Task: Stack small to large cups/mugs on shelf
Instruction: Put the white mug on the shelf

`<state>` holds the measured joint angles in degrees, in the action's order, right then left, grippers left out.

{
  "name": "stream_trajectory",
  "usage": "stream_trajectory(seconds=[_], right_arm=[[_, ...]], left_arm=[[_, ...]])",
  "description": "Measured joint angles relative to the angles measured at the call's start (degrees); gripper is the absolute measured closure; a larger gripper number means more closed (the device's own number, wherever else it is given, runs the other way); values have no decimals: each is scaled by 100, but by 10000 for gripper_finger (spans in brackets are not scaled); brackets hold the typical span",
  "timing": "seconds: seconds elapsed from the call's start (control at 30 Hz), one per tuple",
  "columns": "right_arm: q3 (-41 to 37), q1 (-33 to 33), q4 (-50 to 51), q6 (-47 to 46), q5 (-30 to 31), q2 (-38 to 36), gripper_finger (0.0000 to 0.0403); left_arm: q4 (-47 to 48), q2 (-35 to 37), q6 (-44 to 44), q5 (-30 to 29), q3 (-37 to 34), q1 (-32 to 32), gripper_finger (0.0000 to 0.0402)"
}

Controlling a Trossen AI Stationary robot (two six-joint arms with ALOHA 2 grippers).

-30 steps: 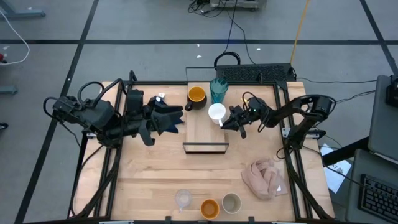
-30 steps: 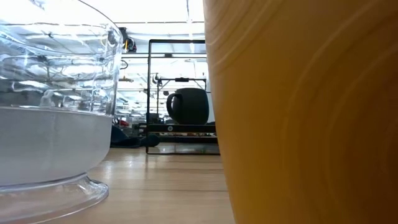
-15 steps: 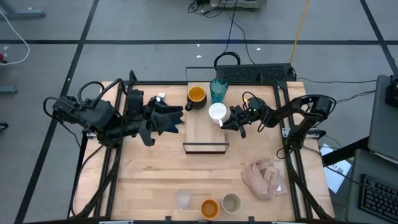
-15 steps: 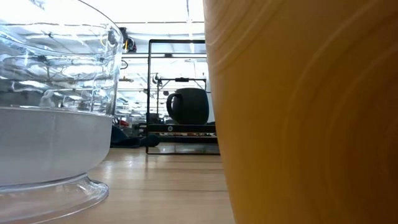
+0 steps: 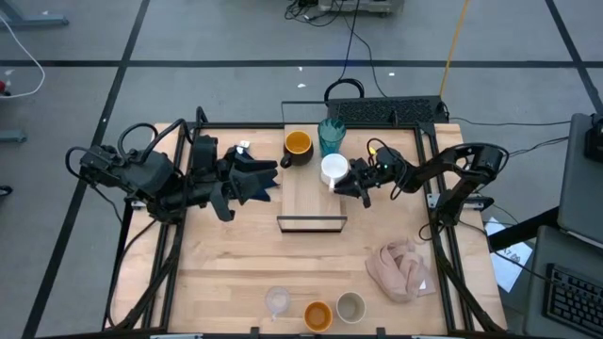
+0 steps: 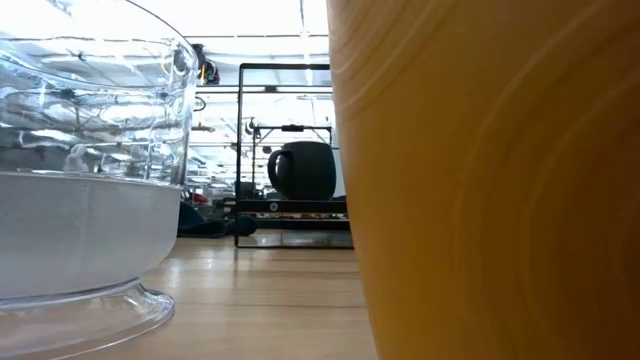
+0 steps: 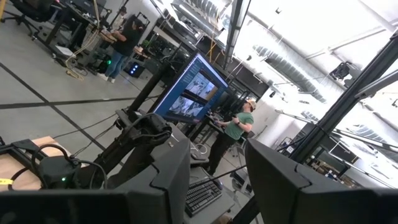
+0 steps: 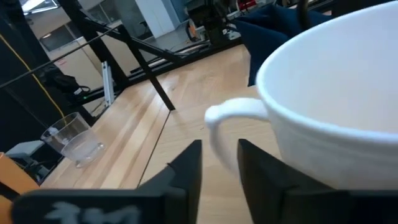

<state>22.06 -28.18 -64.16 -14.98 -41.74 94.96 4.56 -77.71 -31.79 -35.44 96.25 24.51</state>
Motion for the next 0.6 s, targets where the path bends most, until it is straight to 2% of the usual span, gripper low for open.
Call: stream_trajectory(seconds=[0.2,0.6], right_arm=[[0,12,-17,-47,-4,0,261],[2,13,14,-254,-215,-9,263]], left_arm=[[26,0,2,62,0,0,247],[42,2,119,68,0,0,247]])
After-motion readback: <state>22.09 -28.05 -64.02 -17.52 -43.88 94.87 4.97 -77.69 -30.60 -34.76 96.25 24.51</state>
